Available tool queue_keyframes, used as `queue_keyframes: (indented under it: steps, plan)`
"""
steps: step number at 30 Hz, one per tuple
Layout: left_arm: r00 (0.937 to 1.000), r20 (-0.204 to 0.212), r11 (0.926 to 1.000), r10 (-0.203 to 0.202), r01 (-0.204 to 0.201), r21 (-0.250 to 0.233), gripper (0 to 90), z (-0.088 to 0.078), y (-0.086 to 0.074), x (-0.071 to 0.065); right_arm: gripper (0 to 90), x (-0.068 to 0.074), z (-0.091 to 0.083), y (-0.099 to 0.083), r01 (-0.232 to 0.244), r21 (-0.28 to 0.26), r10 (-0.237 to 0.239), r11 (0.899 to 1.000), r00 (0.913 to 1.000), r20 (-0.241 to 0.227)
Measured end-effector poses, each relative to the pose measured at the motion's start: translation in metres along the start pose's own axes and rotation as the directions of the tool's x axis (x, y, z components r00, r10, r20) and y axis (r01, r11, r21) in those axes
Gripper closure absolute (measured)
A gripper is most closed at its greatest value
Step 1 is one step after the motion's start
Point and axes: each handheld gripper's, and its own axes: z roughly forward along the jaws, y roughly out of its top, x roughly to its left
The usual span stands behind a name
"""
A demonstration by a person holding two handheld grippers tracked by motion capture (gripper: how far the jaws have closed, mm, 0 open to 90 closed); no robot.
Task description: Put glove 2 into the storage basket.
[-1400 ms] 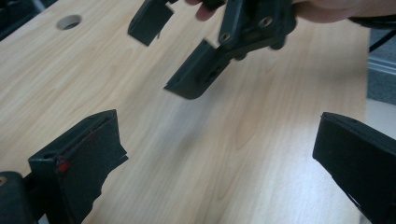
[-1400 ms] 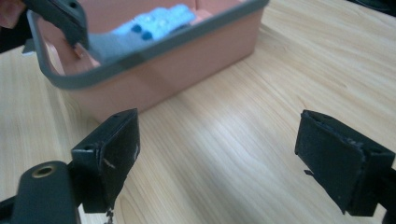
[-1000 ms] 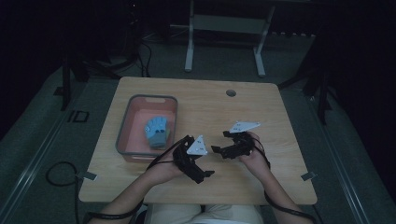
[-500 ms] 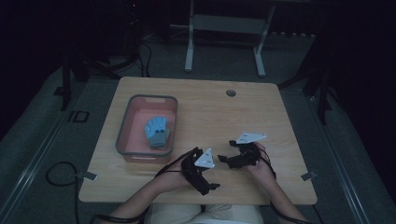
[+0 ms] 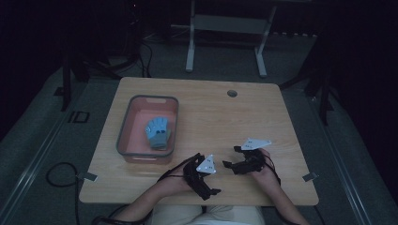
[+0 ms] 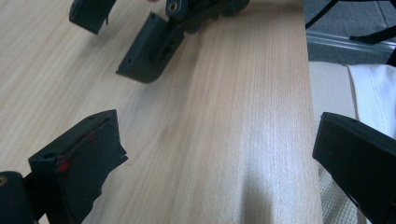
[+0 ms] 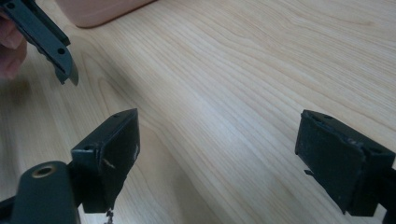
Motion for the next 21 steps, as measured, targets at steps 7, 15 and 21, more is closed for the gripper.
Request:
queue_keyframes:
  steps: [7,15,21]
  plan:
    - [0.9991,0.013,0.998,0.04,-0.041,0.047,1.1,0.01,-0.008,-0.004,13.9,0.0,0.001,-0.008,0.01,0.015,-0.011,1.0,0.9999,0.01]
    - [0.9993,0.009,0.998,0.037,-0.038,0.051,1.1,0.013,-0.01,-0.005,13.9,0.002,0.002,-0.009,0.037,0.021,-0.037,0.999,0.9988,0.031]
    - [0.9997,0.008,0.9982,0.024,-0.025,0.054,1.2,0.014,-0.01,-0.004,13.8,0.002,0.003,-0.01,0.037,0.025,-0.038,0.999,0.9987,0.036]
